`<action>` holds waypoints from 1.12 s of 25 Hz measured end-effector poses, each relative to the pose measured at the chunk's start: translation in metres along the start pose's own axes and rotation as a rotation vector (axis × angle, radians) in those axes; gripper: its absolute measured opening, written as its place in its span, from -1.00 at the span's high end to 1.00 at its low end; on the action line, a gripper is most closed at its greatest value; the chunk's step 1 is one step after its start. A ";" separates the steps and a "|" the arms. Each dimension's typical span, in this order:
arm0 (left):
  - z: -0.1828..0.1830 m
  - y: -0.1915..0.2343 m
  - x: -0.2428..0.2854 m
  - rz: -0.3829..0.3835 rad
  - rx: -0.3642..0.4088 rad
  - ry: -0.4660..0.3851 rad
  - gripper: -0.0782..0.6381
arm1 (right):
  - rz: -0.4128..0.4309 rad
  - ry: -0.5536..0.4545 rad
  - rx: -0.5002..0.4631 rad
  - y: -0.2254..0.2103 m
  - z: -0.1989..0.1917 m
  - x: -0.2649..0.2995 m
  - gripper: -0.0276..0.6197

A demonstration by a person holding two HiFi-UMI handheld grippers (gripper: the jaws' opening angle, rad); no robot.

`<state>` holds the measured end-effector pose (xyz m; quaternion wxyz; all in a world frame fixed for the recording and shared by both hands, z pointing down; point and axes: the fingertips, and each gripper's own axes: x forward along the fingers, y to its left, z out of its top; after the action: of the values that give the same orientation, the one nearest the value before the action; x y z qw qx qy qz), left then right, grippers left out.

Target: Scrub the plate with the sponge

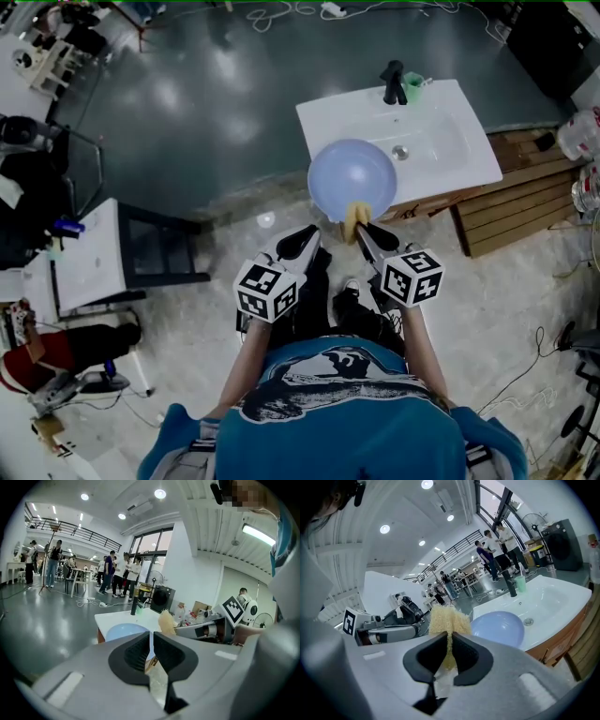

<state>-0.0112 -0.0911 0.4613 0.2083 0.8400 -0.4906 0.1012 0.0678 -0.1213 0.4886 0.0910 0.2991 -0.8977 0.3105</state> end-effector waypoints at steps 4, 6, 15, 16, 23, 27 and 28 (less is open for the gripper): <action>-0.003 0.025 0.015 -0.014 -0.011 0.037 0.61 | -0.032 0.002 0.008 -0.011 0.005 0.015 0.82; -0.003 0.044 0.026 -0.011 -0.010 0.057 0.58 | -0.050 0.010 0.009 -0.019 0.009 0.026 0.82; -0.030 0.134 0.096 -0.058 -0.055 0.261 0.36 | -0.146 0.092 -0.014 -0.062 0.032 0.101 0.82; -0.038 0.141 0.104 -0.074 -0.073 0.295 0.30 | -0.156 0.110 -0.021 -0.067 0.032 0.112 0.82; -0.082 0.165 0.148 -0.149 -0.143 0.477 0.30 | -0.199 0.294 -0.058 -0.095 0.012 0.194 0.82; -0.094 0.168 0.162 -0.179 -0.214 0.494 0.41 | -0.234 0.406 -0.059 -0.108 -0.013 0.215 0.82; -0.094 0.168 0.164 -0.189 -0.239 0.482 0.47 | -0.243 0.430 -0.062 -0.112 -0.019 0.217 0.82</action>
<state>-0.0720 -0.2495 0.6488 0.4249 0.8033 -0.3549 0.2196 -0.0405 -0.2837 0.6357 0.3258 0.3287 -0.8243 0.3261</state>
